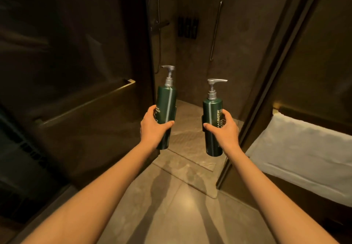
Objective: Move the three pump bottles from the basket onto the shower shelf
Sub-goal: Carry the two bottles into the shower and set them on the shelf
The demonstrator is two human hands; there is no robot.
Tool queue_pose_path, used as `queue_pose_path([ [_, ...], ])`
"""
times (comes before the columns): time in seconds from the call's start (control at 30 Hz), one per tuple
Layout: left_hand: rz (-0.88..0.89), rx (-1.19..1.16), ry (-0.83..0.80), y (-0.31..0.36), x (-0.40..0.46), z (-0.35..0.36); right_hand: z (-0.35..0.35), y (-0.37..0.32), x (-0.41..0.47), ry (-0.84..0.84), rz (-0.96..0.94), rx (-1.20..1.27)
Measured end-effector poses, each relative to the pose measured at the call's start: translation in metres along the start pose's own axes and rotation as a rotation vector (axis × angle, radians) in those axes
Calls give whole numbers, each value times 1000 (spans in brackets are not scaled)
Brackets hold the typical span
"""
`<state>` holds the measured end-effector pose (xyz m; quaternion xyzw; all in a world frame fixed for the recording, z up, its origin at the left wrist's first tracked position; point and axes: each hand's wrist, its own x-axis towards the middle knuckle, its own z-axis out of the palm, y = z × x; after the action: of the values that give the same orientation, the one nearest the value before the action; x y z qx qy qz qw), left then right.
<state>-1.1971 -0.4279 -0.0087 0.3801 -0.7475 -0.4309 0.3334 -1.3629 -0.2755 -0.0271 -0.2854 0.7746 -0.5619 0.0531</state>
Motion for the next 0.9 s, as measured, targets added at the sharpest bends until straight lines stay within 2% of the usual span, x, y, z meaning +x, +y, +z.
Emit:
queue_pose_path([
  [0.17,34,-13,37,6,103,24,34,9,102,-25,-22,-1],
  [0.27,29,-11,15,50,176,20,35,-37,176,0,4,-13],
  [0.37,54,-18,-14,57,249,36,53,-46,242,27,-9,-8],
  [0.63,85,-65,-84,63,421,105,83,-24,386,131,63,-28],
  [0.9,57,-117,-126,50,549,206,100,28,530,107,105,-67],
])
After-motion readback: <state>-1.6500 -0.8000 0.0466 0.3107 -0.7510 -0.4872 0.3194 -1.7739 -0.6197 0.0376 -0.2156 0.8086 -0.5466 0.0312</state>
